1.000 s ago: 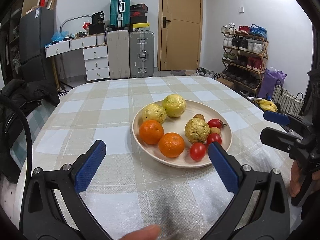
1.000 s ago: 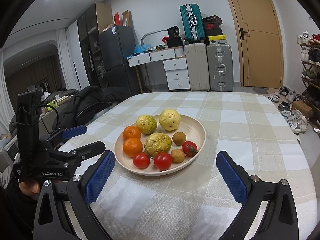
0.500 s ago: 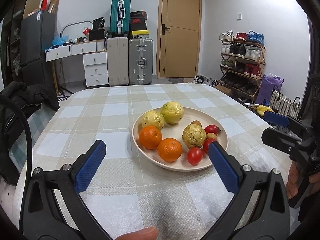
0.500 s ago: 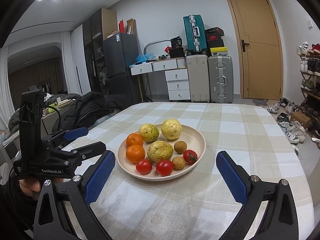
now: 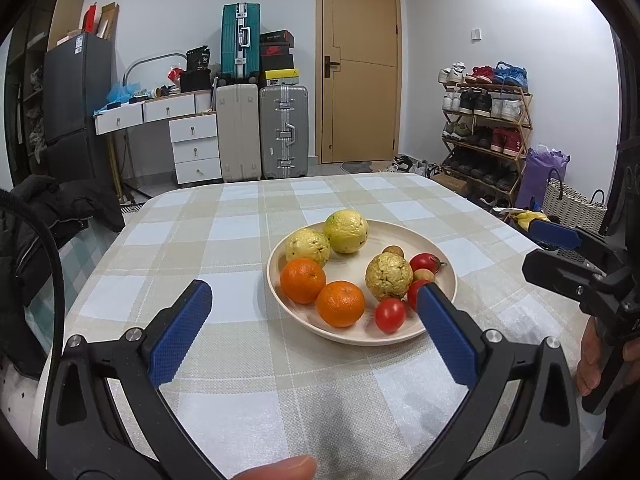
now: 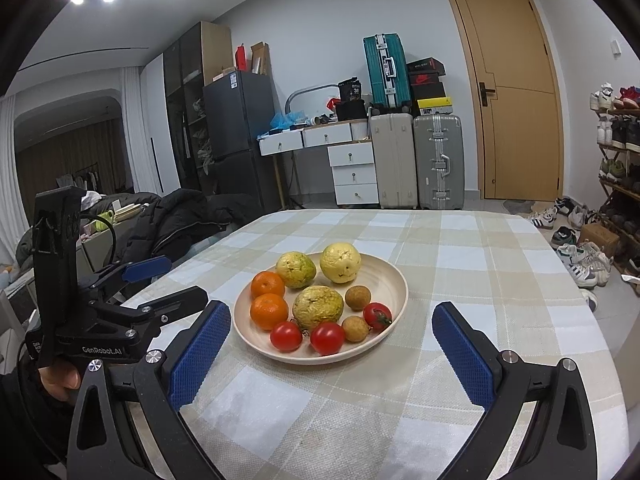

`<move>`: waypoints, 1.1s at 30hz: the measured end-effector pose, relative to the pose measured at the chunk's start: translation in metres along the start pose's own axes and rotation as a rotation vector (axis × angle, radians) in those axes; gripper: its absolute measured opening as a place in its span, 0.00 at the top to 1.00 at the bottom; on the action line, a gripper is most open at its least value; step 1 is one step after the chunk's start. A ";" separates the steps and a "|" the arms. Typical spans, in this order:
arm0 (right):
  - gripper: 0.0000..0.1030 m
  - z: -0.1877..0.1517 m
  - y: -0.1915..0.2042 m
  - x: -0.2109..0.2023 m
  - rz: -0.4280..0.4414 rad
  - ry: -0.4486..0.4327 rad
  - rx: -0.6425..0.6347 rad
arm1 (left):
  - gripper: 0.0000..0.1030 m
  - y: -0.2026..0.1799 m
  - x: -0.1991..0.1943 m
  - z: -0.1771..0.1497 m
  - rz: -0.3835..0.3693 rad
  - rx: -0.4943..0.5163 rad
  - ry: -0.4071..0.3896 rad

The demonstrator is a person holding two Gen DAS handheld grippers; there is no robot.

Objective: Organize fruits

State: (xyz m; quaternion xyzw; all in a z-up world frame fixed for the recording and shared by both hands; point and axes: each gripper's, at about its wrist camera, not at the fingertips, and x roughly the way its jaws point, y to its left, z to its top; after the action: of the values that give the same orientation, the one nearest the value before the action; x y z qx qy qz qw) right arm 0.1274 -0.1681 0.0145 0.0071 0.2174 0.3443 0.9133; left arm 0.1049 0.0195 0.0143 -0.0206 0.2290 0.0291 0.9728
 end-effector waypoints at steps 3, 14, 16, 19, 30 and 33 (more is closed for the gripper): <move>0.00 0.000 0.001 0.000 0.000 0.001 -0.007 | 0.01 0.001 0.000 0.000 -0.001 -0.002 0.003; 0.00 0.001 0.000 -0.001 0.002 0.004 -0.004 | 0.01 0.001 0.000 0.000 0.000 -0.002 0.001; 0.00 0.001 0.000 -0.001 0.003 0.004 -0.003 | 0.01 0.001 0.000 0.000 -0.001 -0.001 0.001; 0.00 0.001 0.000 -0.001 0.003 0.005 -0.003 | 0.01 0.001 0.000 0.000 0.000 -0.002 0.000; 0.00 0.001 0.000 -0.001 0.003 0.004 -0.003 | 0.01 0.001 0.000 0.001 0.000 -0.003 0.001; 0.00 0.001 0.000 -0.001 0.002 0.005 -0.003 | 0.01 0.001 0.001 0.001 0.000 -0.003 0.001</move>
State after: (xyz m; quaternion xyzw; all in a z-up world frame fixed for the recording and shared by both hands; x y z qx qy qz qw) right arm 0.1274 -0.1689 0.0156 0.0050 0.2190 0.3458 0.9124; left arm 0.1057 0.0211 0.0144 -0.0220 0.2296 0.0292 0.9726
